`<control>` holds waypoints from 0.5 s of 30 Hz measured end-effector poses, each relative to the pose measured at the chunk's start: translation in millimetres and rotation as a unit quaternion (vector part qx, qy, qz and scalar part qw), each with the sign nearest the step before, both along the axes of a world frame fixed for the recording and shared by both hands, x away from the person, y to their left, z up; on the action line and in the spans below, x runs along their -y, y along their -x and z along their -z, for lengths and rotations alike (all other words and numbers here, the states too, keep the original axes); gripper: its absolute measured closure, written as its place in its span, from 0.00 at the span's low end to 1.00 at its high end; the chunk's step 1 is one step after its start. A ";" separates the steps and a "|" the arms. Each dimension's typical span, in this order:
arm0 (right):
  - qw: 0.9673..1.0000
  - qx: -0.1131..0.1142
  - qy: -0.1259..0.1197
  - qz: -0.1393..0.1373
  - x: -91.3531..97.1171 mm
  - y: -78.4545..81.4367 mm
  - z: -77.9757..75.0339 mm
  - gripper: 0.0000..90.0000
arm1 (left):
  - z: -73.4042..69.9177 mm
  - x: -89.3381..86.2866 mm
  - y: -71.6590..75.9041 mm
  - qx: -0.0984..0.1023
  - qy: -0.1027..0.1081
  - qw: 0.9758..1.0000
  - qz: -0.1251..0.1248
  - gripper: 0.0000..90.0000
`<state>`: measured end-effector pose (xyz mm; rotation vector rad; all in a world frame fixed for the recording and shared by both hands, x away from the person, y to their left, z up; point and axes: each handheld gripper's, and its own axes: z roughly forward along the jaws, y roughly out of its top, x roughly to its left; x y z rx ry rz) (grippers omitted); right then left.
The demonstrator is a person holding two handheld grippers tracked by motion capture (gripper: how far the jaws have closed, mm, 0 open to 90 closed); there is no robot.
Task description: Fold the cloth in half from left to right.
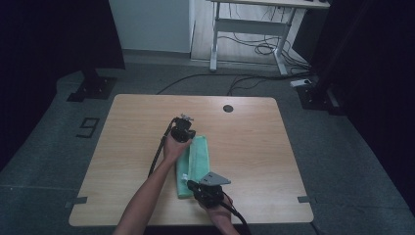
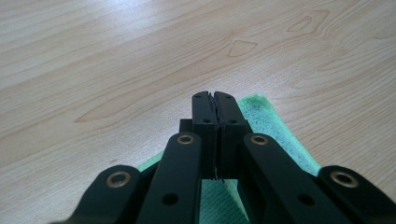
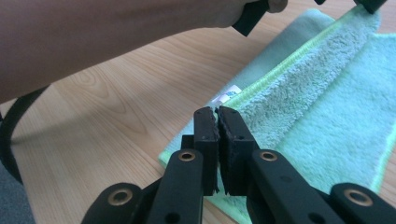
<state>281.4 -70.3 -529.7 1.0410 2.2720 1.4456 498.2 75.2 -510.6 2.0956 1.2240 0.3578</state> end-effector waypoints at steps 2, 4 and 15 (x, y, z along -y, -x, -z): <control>1.000 -0.002 0.000 0.004 3.7 0.4 1.0 0.95 | 0.3 1.0 -0.3 0.000 0.000 1.000 0.000 0.98; 1.000 -0.002 0.000 0.004 4.6 0.5 1.1 0.95 | 0.4 1.8 -0.7 0.000 0.000 1.000 0.000 0.98; 1.000 -0.008 -0.001 0.018 14.4 1.7 5.0 0.95 | 0.6 9.4 -1.6 0.003 -0.004 1.000 0.012 0.98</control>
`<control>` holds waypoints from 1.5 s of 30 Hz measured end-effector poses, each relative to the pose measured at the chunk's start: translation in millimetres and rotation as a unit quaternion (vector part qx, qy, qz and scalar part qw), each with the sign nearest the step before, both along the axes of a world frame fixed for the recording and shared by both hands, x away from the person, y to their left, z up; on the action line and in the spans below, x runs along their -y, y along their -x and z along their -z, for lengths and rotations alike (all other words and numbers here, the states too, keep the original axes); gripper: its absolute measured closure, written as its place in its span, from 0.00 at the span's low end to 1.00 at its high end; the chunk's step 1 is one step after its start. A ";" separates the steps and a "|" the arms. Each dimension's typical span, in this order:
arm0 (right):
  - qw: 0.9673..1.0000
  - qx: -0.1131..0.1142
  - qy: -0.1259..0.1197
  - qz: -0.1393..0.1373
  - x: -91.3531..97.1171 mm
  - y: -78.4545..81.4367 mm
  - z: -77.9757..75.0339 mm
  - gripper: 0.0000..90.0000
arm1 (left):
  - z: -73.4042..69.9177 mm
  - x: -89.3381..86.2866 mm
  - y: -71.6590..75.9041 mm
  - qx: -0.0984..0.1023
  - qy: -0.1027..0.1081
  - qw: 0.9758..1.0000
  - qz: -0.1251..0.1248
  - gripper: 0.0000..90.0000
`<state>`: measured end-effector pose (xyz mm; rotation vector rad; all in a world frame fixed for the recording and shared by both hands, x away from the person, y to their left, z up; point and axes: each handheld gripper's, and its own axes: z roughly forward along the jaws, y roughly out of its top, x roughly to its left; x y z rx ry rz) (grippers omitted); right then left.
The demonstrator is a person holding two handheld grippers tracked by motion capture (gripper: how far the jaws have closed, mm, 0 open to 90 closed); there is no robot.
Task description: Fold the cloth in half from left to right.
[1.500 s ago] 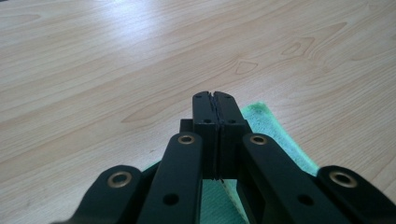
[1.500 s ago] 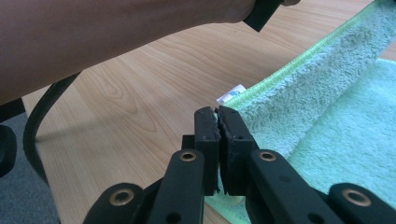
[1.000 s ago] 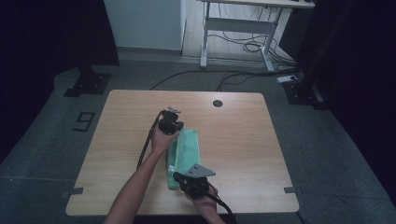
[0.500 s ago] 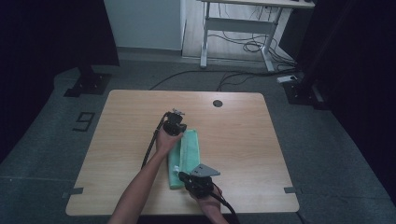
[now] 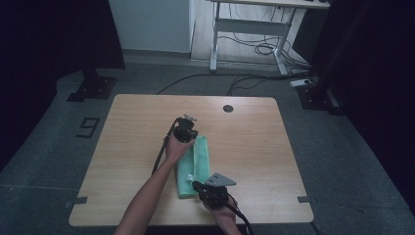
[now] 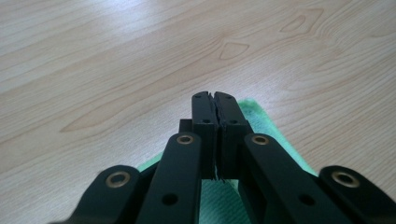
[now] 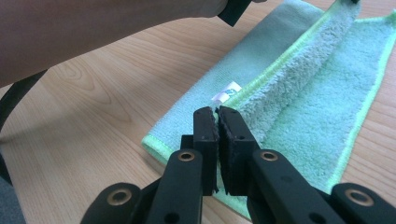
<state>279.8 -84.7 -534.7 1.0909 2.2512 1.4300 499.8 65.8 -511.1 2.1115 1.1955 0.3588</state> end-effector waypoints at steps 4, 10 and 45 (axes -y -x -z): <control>1.000 -0.004 0.000 0.005 3.7 0.5 1.5 0.95 | 0.3 3.9 -0.8 0.001 0.002 1.000 0.002 0.98; 1.000 -0.009 0.001 0.010 7.8 -0.1 4.9 0.95 | 2.9 11.7 -1.3 -0.001 -0.001 1.000 0.009 0.98; 0.997 -0.009 0.018 0.072 50.3 0.6 -1.9 0.61 | -21.3 -15.1 24.5 0.017 0.029 0.999 0.026 0.77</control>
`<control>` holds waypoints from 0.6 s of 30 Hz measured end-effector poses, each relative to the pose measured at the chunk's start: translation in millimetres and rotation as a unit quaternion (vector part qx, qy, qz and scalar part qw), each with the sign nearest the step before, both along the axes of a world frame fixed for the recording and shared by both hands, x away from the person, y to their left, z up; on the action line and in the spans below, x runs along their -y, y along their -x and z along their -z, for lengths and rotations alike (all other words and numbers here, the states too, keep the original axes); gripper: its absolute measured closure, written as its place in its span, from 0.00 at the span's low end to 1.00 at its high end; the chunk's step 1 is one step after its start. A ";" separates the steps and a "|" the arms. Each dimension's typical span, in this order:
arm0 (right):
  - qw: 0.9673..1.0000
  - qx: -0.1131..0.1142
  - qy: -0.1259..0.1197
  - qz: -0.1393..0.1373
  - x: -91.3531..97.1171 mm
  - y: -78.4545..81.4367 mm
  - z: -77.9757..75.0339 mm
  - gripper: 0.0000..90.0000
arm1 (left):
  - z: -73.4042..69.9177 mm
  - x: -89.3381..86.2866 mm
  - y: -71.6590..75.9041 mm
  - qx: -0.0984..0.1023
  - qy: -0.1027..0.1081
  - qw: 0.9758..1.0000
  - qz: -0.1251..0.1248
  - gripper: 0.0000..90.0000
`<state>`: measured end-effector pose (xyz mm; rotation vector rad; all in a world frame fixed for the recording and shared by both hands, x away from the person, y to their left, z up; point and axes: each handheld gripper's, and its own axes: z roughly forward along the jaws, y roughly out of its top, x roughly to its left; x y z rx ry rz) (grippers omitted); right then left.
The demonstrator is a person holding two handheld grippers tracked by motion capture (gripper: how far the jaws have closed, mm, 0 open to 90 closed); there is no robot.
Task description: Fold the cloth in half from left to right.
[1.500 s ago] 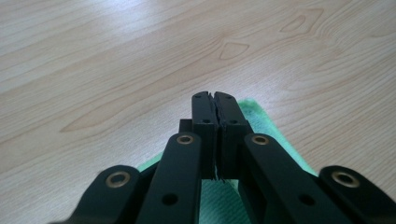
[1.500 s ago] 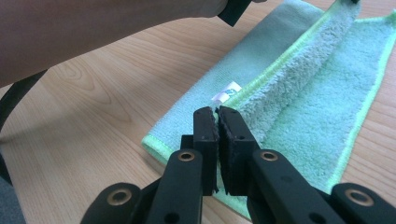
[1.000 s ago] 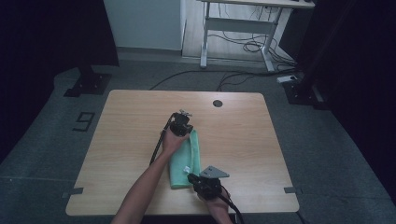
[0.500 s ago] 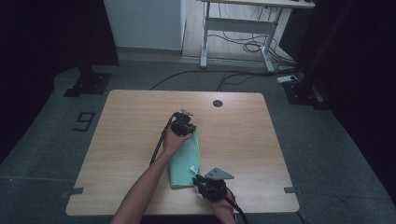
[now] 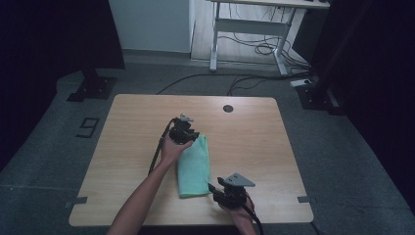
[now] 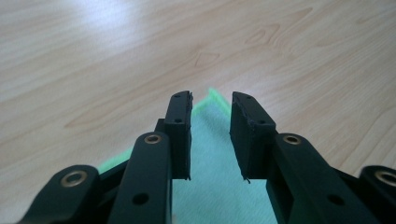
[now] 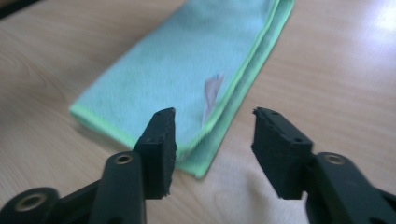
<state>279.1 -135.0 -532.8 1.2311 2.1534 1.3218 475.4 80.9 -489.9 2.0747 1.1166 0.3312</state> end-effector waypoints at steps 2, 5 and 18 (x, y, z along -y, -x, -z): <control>1.000 0.003 -0.002 -0.006 -1.3 -1.9 -2.2 0.63 | 2.7 -4.4 2.9 -0.003 0.000 1.000 0.002 0.77; 1.000 0.003 -0.012 -0.023 -6.7 -8.0 -5.7 0.71 | 5.6 -8.6 6.7 -0.003 -0.012 1.000 0.012 0.78; 0.995 -0.012 0.061 -0.077 -45.5 -40.3 7.6 0.71 | 21.5 -30.6 5.9 -0.018 -0.055 0.998 0.007 0.82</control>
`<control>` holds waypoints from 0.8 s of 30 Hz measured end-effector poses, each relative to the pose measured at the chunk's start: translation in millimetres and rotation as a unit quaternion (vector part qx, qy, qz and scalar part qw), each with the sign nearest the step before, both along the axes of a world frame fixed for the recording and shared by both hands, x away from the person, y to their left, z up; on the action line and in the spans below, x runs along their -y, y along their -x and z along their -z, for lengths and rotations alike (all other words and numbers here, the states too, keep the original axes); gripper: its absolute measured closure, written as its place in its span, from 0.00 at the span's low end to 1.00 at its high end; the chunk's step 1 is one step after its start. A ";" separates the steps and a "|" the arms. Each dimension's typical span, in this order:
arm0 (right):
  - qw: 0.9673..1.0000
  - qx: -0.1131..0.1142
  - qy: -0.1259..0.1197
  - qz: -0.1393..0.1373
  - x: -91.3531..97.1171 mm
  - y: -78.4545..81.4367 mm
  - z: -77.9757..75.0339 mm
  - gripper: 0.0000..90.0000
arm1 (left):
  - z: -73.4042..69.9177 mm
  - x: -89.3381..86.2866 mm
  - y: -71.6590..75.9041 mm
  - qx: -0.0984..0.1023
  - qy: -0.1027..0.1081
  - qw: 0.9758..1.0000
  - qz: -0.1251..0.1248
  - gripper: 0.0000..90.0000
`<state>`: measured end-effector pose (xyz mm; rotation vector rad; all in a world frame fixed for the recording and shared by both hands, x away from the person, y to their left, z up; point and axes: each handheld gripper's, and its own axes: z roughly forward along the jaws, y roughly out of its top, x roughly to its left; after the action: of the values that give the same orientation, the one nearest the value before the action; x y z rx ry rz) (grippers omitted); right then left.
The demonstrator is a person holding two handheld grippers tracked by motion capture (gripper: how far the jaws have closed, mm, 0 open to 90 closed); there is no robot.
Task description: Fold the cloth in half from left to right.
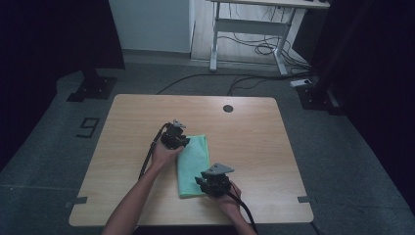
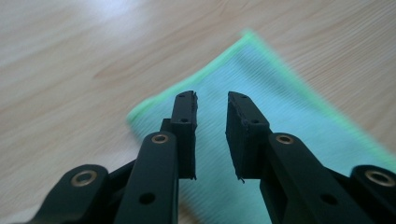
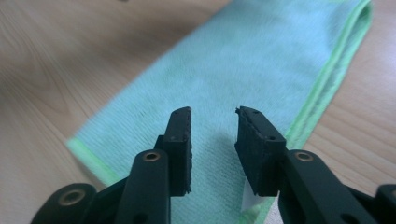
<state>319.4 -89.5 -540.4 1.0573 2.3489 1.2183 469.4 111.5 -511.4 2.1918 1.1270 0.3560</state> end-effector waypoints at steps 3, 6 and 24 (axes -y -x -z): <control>1.000 -0.001 0.019 -0.002 -1.6 -1.7 7.1 0.71 | 8.6 -7.7 -1.1 -0.007 0.002 1.000 -0.008 0.82; 1.000 0.000 0.021 -0.003 -0.9 -0.9 9.9 0.71 | 16.3 -10.0 -1.4 -0.012 -0.003 1.000 -0.009 0.82; 0.999 0.005 0.032 0.009 27.6 21.6 10.8 0.74 | 23.6 20.2 2.4 -0.015 0.023 0.999 0.034 0.84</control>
<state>297.8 -117.1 -551.2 1.0468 2.3506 1.1316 467.0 91.3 -535.0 2.1948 1.0639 0.2672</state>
